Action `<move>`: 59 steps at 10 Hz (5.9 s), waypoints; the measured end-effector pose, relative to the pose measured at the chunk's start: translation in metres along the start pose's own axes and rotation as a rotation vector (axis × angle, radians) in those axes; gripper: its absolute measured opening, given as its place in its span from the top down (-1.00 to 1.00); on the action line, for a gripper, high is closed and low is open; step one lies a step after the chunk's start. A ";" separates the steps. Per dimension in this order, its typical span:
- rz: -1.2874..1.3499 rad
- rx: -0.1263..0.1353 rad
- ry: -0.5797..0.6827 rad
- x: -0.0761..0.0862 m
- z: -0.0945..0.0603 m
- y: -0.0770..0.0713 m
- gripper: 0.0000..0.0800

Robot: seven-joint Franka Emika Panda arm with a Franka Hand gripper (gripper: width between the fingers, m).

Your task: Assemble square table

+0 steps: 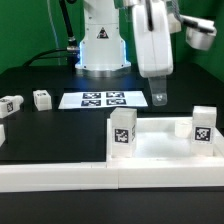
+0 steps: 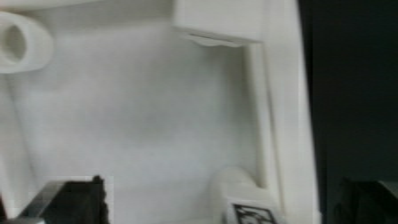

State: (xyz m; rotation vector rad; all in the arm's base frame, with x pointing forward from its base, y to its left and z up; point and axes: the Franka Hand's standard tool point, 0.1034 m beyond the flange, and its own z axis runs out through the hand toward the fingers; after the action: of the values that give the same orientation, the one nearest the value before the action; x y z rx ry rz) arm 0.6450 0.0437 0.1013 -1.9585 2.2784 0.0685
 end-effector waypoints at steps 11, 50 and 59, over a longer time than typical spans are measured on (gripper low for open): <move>-0.162 -0.106 0.021 0.019 0.034 0.087 -0.62; -0.898 -0.070 0.072 0.104 0.064 0.120 0.84; -1.692 -0.082 0.044 0.152 0.047 0.084 0.85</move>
Offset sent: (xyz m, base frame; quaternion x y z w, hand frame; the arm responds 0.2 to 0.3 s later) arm 0.0000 0.0000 0.0000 0.0000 0.0000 0.0000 1.0000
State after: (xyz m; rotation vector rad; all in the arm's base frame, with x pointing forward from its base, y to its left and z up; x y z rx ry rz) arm 0.5439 -0.0870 0.0304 -3.0927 0.0455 -0.0655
